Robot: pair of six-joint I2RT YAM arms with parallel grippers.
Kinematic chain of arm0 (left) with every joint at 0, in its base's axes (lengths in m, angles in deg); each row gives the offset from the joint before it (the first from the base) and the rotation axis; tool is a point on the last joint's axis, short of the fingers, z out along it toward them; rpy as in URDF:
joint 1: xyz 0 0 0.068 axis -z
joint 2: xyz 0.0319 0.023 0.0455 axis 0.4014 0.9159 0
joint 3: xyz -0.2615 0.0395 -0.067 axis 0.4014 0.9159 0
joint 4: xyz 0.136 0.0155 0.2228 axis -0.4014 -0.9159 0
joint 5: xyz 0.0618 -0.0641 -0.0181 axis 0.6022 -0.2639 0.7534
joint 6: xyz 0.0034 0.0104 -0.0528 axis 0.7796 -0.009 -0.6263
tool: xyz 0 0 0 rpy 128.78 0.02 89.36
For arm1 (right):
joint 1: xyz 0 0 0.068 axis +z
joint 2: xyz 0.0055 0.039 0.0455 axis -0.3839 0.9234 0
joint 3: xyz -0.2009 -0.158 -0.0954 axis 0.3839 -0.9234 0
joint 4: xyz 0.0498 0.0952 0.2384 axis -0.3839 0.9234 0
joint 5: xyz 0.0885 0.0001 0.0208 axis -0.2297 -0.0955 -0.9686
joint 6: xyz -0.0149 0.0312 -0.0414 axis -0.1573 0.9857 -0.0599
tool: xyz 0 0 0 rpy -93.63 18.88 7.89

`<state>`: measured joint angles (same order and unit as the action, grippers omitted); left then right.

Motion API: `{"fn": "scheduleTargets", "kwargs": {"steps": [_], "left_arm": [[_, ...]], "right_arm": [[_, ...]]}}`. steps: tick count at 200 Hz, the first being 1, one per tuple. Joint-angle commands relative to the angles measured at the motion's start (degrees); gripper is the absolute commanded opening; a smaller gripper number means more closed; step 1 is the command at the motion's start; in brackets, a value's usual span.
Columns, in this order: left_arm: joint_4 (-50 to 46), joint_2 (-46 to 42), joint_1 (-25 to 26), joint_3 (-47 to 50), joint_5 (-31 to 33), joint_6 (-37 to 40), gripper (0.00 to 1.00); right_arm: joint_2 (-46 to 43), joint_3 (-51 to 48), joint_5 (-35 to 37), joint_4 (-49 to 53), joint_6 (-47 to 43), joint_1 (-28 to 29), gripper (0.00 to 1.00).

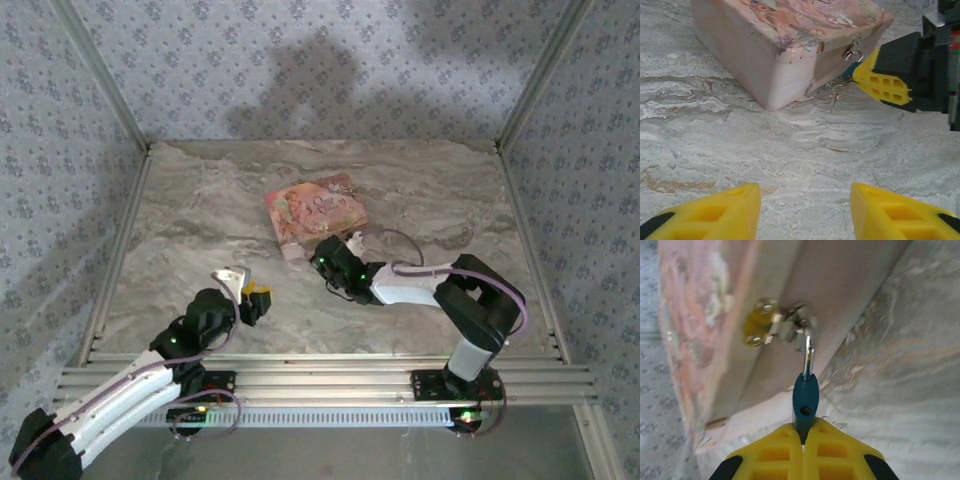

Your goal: Unlock the padlock with the key

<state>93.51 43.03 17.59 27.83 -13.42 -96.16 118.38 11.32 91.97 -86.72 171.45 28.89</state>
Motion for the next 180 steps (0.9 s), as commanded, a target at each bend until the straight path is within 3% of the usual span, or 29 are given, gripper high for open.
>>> {"fn": "scheduleTargets", "kwargs": {"steps": [1,44,67,92,149,180], "left_arm": [[-1.76,-1.39,-0.32,-1.92,-0.01,-0.01,0.51],[-3.24,-1.71,-0.26,-3.06,-0.07,0.4,0.51],[-3.37,-1.54,-0.36,-3.41,-0.24,0.51,0.51],[-3.44,-1.2,-0.37,-3.74,-0.21,0.52,0.51],[-6.13,-1.08,-0.32,-5.19,-0.26,0.95,0.51],[-6.78,-1.39,-0.36,-5.46,-0.23,0.68,0.51]], "right_arm": [[1.56,-0.66,-0.97,-2.51,-0.67,-1.26,0.0],[-1.58,1.61,-0.26,2.85,-7.54,-2.82,0.0],[-1.72,4.12,-3.77,7.55,-12.25,-5.98,0.0],[-0.45,1.88,-8.78,4.52,-11.93,-8.32,0.0],[-2.8,-0.13,-8.06,3.34,-14.43,-9.52,0.0],[-4.81,1.46,-12.3,4.53,-18.71,-12.78,0.0]]}}
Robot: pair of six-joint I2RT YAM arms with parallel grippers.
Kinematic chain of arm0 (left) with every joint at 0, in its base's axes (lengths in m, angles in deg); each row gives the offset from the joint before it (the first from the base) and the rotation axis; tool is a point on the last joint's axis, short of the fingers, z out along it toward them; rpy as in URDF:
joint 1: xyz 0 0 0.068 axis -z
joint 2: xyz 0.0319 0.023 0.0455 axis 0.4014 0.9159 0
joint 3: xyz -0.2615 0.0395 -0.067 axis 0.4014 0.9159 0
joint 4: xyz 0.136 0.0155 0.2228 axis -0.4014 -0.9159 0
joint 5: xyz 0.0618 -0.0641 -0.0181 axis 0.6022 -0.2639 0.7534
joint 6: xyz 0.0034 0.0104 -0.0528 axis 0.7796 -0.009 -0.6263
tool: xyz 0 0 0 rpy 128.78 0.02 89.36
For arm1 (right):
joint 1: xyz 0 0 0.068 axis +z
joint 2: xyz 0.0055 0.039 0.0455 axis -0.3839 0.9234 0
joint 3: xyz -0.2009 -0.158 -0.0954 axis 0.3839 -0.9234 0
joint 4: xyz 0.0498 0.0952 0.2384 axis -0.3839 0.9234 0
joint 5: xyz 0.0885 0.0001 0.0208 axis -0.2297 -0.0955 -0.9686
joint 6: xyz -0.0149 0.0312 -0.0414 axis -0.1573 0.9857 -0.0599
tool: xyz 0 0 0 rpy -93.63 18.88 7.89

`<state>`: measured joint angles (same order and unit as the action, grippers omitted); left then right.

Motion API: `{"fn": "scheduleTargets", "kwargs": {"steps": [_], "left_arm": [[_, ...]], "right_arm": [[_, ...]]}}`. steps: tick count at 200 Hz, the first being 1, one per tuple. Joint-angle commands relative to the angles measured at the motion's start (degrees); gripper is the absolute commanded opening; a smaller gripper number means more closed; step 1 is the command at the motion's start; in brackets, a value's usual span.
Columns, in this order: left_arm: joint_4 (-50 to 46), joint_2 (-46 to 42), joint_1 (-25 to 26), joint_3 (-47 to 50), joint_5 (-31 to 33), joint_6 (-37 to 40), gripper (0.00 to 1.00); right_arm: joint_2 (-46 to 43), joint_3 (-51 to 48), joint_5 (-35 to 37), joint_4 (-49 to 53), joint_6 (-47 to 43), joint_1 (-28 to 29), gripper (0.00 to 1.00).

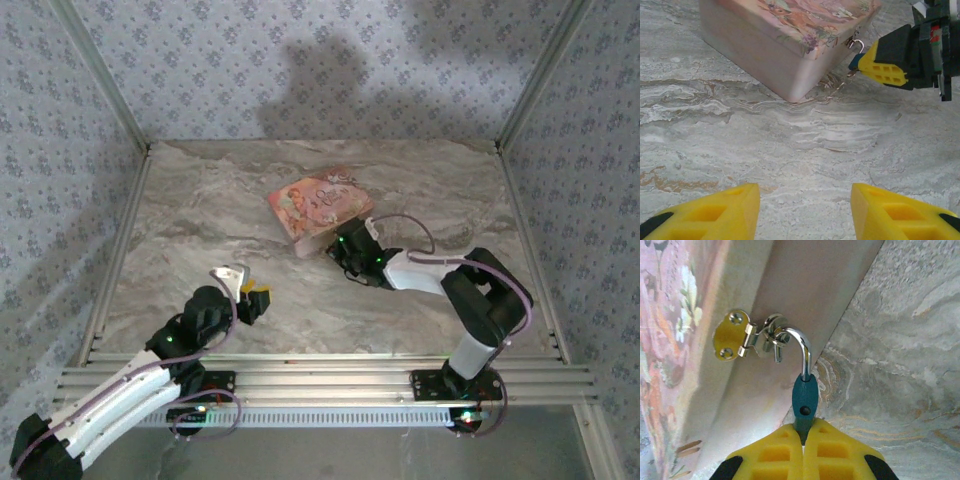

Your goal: Unlock the padlock with the key

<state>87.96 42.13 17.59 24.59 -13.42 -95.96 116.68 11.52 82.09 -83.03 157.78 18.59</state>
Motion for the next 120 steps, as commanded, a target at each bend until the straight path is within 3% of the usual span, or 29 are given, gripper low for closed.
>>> {"fn": "scheduleTargets", "kwargs": {"steps": [1,29,54,87,120], "left_arm": [[-1.23,-0.48,-0.37,-2.21,-0.16,0.49,0.51],[-0.88,-0.28,-0.38,-1.65,0.66,0.23,0.52],[-1.17,-0.28,-0.31,-1.89,0.71,0.14,0.52],[-3.15,-0.37,-0.38,-3.16,0.58,0.41,0.52],[-3.66,-0.04,-0.33,-4.03,0.3,0.53,0.52]], "right_arm": [[-3.12,1.5,-2.64,1.06,-5.35,-2.54,0.0],[-1.78,6.65,-6.61,8.05,-10.53,-2.76,0.0],[-0.18,4.8,-8.86,5.0,-10.15,-3.3,0.0],[3.68,4.2,-17.29,2.6,-10.04,-5.94,0.0],[2.9,1.61,-18.01,-0.4,-9.8,-7.01,0.0]]}}
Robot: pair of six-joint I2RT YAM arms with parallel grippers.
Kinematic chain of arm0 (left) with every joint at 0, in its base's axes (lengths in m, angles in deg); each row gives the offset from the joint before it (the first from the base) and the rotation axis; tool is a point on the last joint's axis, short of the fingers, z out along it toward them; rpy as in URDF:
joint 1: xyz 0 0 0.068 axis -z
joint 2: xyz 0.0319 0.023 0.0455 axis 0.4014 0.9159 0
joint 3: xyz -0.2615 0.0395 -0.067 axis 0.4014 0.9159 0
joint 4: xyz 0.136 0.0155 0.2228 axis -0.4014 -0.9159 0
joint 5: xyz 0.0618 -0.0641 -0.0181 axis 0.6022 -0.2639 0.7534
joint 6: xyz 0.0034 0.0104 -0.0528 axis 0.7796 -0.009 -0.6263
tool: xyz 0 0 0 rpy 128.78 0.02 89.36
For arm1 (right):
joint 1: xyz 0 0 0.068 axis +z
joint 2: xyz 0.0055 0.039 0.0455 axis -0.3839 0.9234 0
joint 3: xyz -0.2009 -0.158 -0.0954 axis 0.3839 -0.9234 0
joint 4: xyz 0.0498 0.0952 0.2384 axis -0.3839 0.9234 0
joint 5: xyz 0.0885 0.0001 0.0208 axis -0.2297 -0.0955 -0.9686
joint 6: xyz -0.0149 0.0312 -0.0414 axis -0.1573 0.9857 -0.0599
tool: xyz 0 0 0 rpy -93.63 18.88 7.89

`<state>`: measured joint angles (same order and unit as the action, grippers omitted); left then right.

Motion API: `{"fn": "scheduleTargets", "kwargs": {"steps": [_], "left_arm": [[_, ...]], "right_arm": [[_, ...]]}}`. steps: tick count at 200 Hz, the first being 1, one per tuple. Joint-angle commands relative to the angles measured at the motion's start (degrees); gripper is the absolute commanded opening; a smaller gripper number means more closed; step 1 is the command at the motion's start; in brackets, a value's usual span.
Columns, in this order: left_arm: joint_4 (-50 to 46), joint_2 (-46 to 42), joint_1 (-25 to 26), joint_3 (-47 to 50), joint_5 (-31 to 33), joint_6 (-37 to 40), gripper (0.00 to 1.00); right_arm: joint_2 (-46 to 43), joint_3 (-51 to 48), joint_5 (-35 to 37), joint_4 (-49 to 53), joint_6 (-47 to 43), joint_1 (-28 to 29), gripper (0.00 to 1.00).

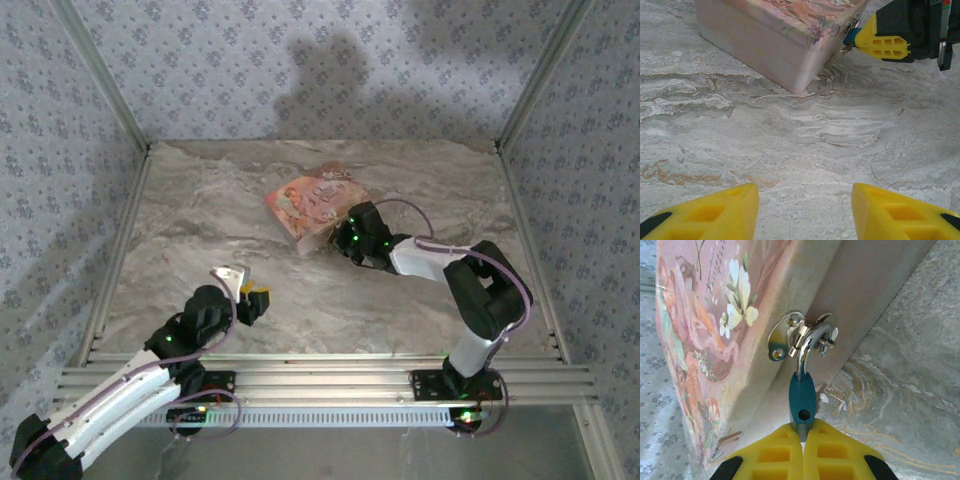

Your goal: Unlock the padlock with the key

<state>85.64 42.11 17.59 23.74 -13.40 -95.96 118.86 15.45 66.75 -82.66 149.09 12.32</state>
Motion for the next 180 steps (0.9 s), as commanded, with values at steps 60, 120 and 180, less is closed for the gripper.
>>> {"fn": "scheduleTargets", "kwargs": {"steps": [60,120,180], "left_arm": [[-1.49,0.9,-0.33,-4.08,-0.17,-0.27,0.53],[-1.37,1.5,-0.32,-4.0,-0.19,-0.03,0.53],[-2.24,1.92,-0.36,-5.0,-0.03,0.5,0.53]], "right_arm": [[-2.14,-4.7,-0.12,0.79,-1.35,-2.96,0.0],[-4.68,-9.67,3.01,-8.12,0.5,-3.8,0.0],[-5.78,-5.82,4.33,-6.93,-2.1,-4.57,0.0]]}}
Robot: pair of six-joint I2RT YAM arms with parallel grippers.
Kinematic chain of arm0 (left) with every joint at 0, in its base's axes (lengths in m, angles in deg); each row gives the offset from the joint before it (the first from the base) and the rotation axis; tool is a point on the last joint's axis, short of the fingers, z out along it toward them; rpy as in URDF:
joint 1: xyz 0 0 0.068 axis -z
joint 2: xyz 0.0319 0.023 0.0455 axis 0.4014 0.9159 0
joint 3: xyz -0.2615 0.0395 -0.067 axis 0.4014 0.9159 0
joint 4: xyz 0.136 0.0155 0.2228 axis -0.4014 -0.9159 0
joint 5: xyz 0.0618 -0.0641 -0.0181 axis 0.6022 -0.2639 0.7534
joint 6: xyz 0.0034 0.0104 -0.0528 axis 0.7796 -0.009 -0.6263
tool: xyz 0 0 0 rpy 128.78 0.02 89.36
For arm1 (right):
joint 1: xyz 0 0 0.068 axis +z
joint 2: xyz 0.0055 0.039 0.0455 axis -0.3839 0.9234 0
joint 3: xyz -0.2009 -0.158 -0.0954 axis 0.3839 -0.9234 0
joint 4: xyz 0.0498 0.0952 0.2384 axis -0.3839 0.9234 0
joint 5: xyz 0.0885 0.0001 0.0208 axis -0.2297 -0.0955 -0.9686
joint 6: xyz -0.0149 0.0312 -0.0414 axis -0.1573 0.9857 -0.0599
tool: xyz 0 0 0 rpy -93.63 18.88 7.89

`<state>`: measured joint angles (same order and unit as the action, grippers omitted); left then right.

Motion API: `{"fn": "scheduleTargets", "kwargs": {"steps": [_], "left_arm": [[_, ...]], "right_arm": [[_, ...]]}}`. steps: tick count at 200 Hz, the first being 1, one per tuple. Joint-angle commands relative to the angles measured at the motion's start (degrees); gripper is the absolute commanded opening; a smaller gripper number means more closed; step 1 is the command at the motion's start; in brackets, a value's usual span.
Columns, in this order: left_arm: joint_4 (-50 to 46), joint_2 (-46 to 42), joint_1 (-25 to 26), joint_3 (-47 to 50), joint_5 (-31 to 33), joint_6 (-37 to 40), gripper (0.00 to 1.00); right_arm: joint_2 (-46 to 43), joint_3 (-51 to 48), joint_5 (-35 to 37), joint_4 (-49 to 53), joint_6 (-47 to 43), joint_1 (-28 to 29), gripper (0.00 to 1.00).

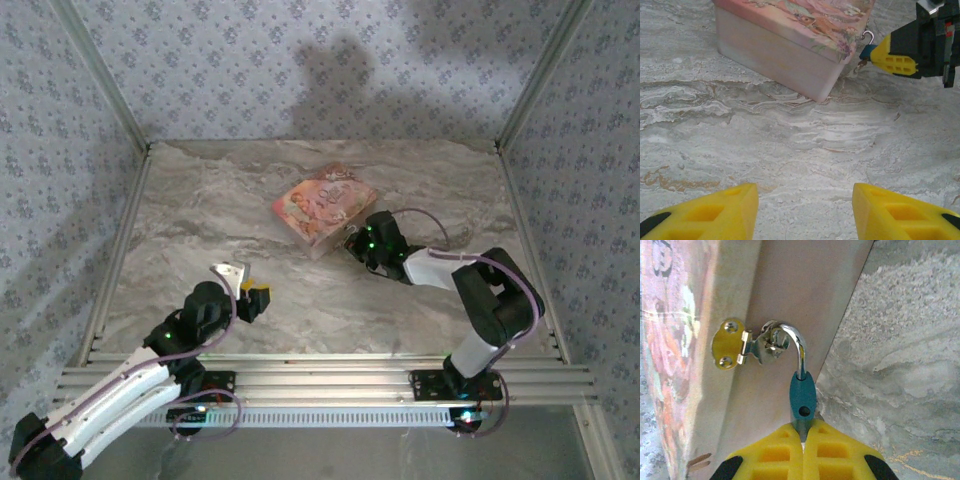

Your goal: Unlock the padlock with the key

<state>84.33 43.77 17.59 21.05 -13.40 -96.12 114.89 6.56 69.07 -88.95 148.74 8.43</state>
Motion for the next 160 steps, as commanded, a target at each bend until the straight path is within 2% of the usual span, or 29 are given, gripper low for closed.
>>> {"fn": "scheduleTargets", "kwargs": {"steps": [1,81,109,123,133,145,155,160], "left_arm": [[-0.93,0.27,-0.38,-2.32,-0.03,0.65,0.53],[-4.56,0.1,-0.31,-4.01,-0.21,1.51,0.54],[-5.57,0.1,-0.33,-4.75,0.54,1.58,0.57],[-6.06,0.1,-0.35,-5.42,0.85,1.85,0.64],[-6.75,0.06,-0.35,-6.06,1.37,2.05,0.75],[-7.72,0.1,-0.3,-6.82,2.24,2.01,0.83],[-8.29,0.1,-0.31,-7.54,2.55,2.05,0.96],[-8.53,0.1,-0.37,-7.89,2.72,2.12,0.98]], "right_arm": [[-1.84,3.13,1.96,-0.66,-1.81,-0.73,0.0],[1.69,6.09,-3.05,1.4,-1.87,-3.65,0.0],[1.57,8.47,-3.72,4.25,-3.1,-4.97,0.0],[0.64,9.85,-2.83,7.6,-4.61,-5.49,0.0],[0.02,10.58,-2.41,9.79,-5.4,-5.97,0.0],[-0.58,11.72,-2.54,13.18,-6.6,-6.83,0.0],[-0.92,12.81,-3.48,15.96,-7.62,-7.93,0.0],[-1.08,13.22,-4.02,17.08,-8.21,-8.42,0.0]]}}
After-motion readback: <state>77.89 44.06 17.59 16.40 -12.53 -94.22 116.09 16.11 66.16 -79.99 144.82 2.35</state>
